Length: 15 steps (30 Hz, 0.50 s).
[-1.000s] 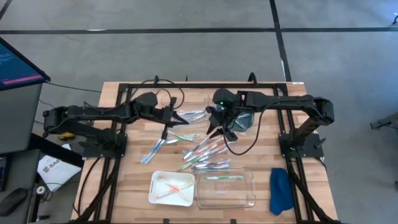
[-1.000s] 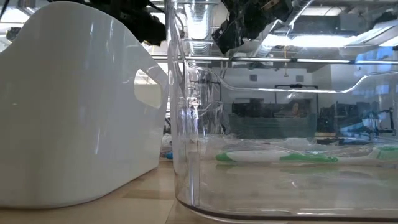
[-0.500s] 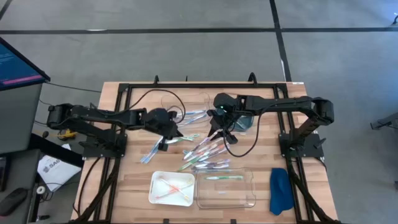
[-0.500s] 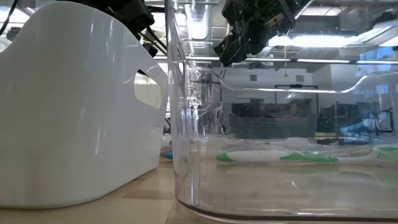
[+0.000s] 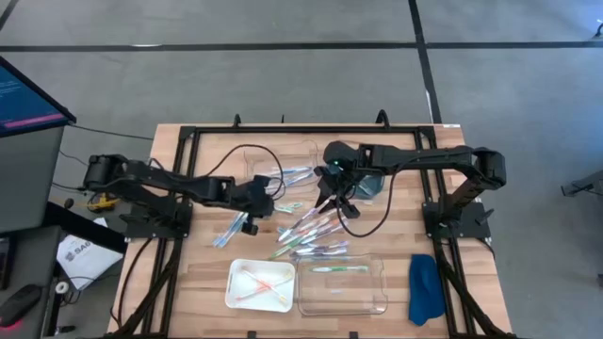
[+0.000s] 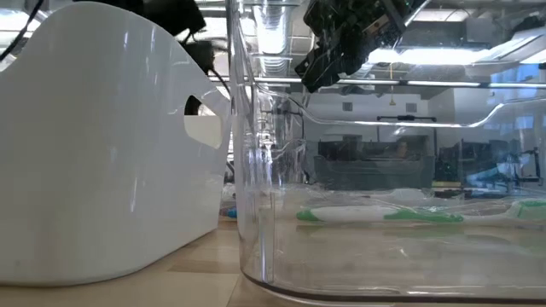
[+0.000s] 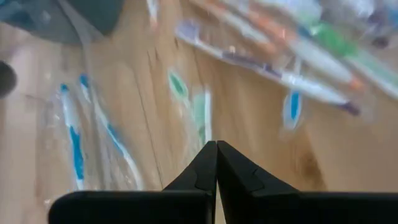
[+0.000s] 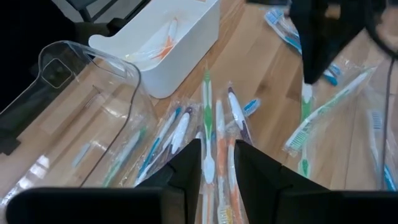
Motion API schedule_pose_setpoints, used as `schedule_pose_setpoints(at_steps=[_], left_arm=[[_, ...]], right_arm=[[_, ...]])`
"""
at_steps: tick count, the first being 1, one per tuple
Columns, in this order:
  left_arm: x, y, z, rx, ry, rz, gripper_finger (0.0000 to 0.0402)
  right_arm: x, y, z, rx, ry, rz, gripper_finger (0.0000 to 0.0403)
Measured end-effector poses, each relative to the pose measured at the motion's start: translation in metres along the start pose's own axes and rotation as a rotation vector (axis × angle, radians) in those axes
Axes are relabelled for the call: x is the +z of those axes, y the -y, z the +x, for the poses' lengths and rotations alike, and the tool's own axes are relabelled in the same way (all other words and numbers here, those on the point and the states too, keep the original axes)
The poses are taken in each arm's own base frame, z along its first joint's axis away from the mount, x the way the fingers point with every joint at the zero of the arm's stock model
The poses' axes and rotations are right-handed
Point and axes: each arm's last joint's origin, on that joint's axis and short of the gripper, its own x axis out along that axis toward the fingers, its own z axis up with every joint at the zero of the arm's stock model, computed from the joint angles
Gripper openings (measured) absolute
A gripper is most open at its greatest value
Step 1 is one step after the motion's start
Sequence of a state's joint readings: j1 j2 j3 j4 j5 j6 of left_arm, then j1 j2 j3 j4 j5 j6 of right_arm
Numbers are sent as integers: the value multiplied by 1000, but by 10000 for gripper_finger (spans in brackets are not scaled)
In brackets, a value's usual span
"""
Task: Pick & Place Toothbrushes
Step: Put the green toothbrush into the bottom transparent bin
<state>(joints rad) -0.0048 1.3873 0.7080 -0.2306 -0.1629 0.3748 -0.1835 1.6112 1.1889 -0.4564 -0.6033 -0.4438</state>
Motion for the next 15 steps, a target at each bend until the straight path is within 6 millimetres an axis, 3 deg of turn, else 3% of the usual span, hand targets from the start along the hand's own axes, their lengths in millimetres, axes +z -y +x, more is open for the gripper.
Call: schedule_pose_setpoints(at_steps=[6,15], left_arm=[[-19,16,29,126,-169,123,3],[-4,32,40,160,-54,174,5]], right_arm=[[2,-7,5,23,-10,-15,90],[2,-14,8,48,-33,-17,90]])
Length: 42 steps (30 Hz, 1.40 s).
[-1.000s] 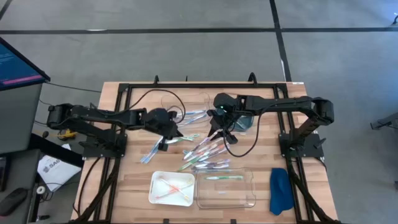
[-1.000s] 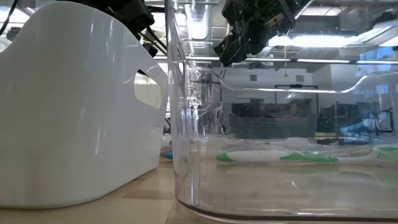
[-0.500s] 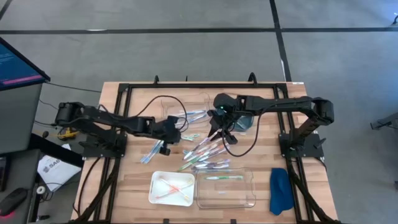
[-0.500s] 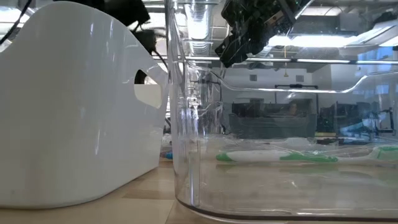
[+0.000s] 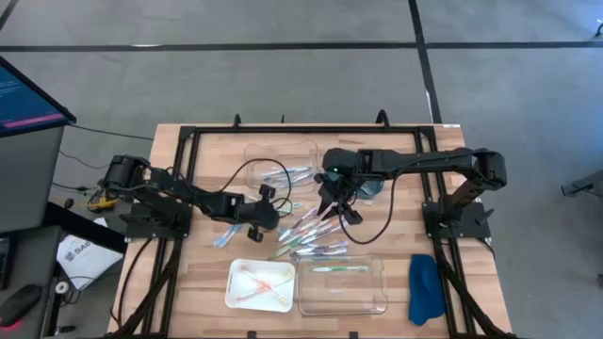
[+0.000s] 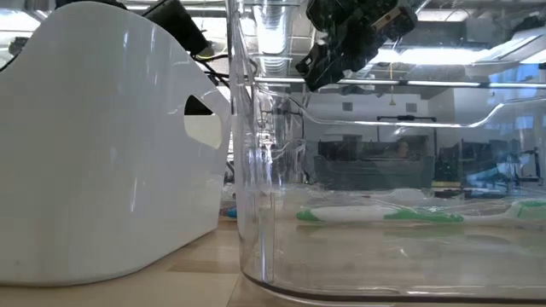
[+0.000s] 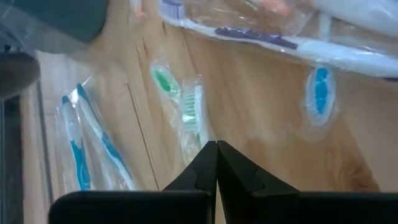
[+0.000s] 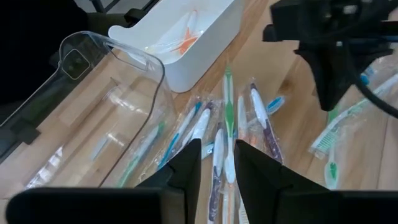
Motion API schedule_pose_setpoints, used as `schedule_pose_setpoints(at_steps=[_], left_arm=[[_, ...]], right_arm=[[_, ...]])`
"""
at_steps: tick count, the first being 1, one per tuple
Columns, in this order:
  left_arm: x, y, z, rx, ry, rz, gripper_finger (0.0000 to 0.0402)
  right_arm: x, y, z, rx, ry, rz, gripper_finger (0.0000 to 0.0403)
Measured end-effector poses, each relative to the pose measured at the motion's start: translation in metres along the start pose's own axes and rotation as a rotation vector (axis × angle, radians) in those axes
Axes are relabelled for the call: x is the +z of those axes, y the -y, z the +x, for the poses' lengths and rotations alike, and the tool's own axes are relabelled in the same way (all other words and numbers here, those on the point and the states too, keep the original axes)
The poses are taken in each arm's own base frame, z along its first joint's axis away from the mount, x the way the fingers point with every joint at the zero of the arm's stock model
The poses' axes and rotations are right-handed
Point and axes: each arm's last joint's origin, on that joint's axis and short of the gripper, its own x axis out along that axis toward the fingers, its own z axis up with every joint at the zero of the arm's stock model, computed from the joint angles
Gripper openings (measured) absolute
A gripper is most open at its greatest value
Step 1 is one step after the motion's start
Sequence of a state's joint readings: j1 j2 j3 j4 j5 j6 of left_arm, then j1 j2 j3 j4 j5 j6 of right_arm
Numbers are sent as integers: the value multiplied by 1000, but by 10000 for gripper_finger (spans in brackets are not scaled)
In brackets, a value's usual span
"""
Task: Pick & Place Toothbrushes
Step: Put the green toothbrush into the bottom transparent bin
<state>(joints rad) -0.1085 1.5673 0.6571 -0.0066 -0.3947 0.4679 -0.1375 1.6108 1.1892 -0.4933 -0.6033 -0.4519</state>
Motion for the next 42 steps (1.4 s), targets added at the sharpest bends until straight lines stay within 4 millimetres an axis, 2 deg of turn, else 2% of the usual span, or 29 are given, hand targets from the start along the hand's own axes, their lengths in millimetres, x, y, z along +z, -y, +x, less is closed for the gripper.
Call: schedule_pose_setpoints(at_steps=[3,7,12,16,22,31,42], left_arm=[[-2,-4,1,6,-6,-13,22],[-3,-6,3,-33,11,-29,65],[-2,-6,3,-30,23,-30,112],[-3,-6,8,-35,11,-27,128],[-12,-6,24,-41,-47,-36,131],[-11,-7,26,-30,-31,-43,130],[-13,-11,27,-49,-24,-61,64]], right_arm=[[-3,0,2,-1,4,-3,90],[-13,0,8,0,-4,8,90],[-13,1,8,-5,6,25,90],[-12,1,8,-7,11,25,90],[-12,1,8,-8,12,25,90],[-12,1,8,-8,13,24,90],[-12,1,8,-6,10,26,90]])
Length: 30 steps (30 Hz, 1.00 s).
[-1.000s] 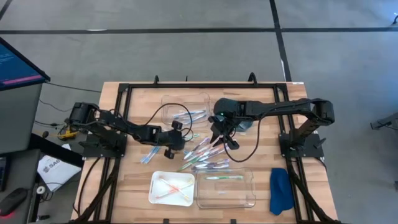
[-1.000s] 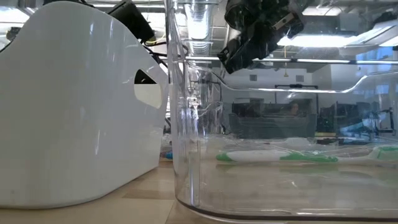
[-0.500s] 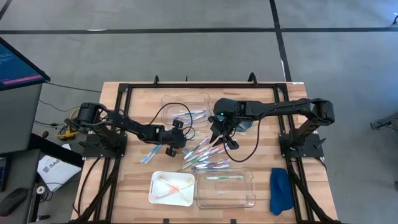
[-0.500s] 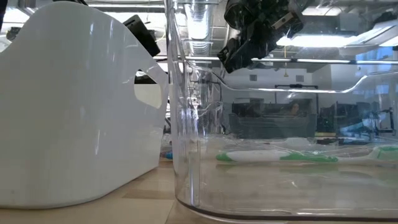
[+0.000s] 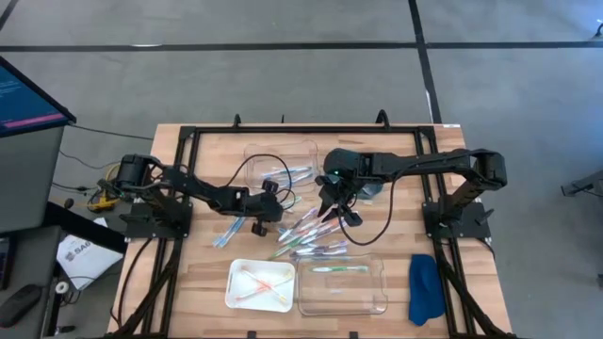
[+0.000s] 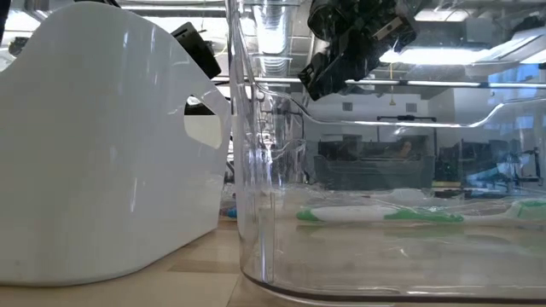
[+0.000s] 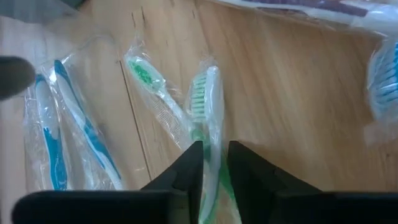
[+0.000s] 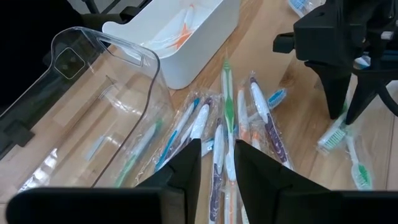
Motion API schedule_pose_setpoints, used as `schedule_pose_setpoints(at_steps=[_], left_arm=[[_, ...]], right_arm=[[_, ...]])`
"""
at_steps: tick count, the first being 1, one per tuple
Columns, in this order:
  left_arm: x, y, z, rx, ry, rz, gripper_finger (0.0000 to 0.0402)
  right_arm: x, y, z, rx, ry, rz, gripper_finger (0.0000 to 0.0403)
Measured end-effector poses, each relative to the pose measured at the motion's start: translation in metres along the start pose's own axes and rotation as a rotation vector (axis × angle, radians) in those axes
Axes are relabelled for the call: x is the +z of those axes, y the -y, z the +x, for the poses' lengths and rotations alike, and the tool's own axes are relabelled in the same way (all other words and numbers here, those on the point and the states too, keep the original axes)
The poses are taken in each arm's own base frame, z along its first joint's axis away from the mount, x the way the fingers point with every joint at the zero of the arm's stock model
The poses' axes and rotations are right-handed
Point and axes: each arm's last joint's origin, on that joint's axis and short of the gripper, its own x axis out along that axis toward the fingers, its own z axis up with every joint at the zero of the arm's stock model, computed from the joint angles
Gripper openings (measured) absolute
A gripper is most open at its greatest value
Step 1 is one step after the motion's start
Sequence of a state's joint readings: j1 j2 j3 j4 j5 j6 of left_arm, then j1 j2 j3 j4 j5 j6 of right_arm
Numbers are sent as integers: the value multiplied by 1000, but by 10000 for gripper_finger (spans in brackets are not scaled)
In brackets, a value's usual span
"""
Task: Pick & Place Toothbrushes
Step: Put the green toothbrush into the bottom transparent bin
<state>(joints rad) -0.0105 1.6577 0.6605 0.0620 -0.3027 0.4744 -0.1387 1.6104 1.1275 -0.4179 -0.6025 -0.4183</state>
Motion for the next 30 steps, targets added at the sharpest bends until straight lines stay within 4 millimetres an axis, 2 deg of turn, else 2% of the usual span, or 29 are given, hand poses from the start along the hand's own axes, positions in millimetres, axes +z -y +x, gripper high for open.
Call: schedule_pose_setpoints(at_steps=[8,17,24,30], left_arm=[[0,0,0,0,0,-2,10],[3,4,-2,20,-5,8,9],[20,6,-8,20,41,0,13],[22,9,-10,25,22,-3,9]], right_arm=[[0,0,0,0,0,0,90],[-1,0,0,2,-5,4,90],[-1,0,0,3,-6,6,90],[-1,-1,0,5,-12,10,90]])
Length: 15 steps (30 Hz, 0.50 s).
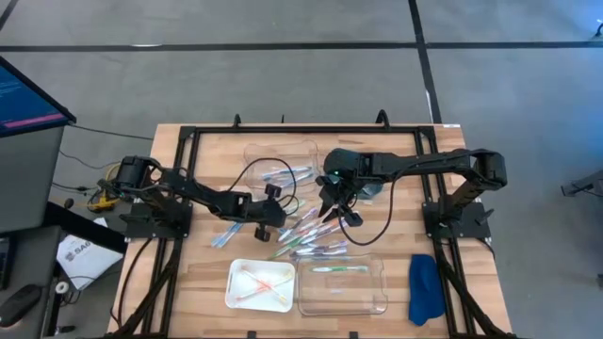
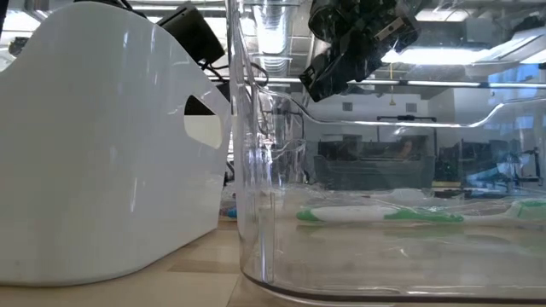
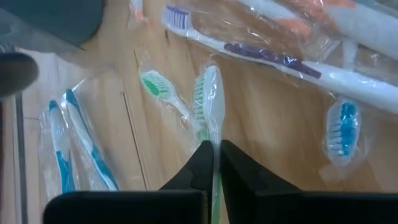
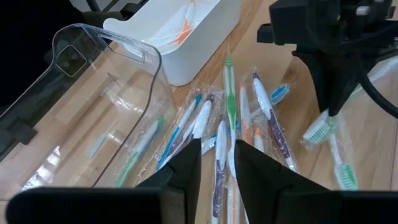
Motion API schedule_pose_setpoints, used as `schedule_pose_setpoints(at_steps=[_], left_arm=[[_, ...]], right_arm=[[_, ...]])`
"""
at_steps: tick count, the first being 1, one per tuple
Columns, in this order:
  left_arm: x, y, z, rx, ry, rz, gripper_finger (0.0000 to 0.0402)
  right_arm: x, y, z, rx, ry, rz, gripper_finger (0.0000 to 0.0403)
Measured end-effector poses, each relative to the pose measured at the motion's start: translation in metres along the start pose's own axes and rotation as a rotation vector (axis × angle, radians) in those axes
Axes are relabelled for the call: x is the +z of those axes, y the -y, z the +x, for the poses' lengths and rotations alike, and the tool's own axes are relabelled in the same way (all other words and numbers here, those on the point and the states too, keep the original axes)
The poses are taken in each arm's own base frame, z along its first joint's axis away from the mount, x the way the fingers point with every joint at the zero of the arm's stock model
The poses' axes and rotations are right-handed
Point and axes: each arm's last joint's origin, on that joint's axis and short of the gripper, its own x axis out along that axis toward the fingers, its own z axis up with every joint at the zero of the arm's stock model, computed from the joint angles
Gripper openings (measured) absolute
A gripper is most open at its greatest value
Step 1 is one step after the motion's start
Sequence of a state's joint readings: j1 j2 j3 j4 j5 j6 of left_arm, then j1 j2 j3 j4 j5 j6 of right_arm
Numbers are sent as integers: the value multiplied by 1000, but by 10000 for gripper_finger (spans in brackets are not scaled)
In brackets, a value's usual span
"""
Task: Pick & Place Toothbrushes
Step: Put the green toothbrush into the bottom transparent bin
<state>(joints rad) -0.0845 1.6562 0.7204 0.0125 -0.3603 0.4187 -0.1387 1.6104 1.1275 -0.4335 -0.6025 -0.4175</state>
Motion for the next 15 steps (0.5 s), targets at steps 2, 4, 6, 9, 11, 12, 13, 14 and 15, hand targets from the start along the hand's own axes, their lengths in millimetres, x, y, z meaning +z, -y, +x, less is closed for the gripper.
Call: schedule_pose_setpoints(at_steps=[2,4,6,9,11,12,13,14,15], left_arm=[[-1,0,0,-3,-8,-9,10],[-1,1,0,-4,-13,-20,8],[-1,0,0,-4,-13,-30,7],[-1,0,0,-4,-15,-31,8],[-1,1,0,-5,-14,-32,8],[-1,1,0,-9,-13,-31,8],[-1,1,0,-16,-11,-32,9],[-2,0,0,-23,-9,-33,11],[-2,0,1,-25,-9,-34,15]], right_arm=[[0,0,0,0,0,0,90],[0,0,0,1,0,-1,90],[0,0,0,1,0,-1,90],[0,0,0,1,0,-1,90],[0,0,0,1,0,-1,90],[0,0,0,1,0,-1,90],[0,0,0,1,0,0,90],[0,0,0,1,0,-1,90],[0,0,0,1,0,-1,90]])
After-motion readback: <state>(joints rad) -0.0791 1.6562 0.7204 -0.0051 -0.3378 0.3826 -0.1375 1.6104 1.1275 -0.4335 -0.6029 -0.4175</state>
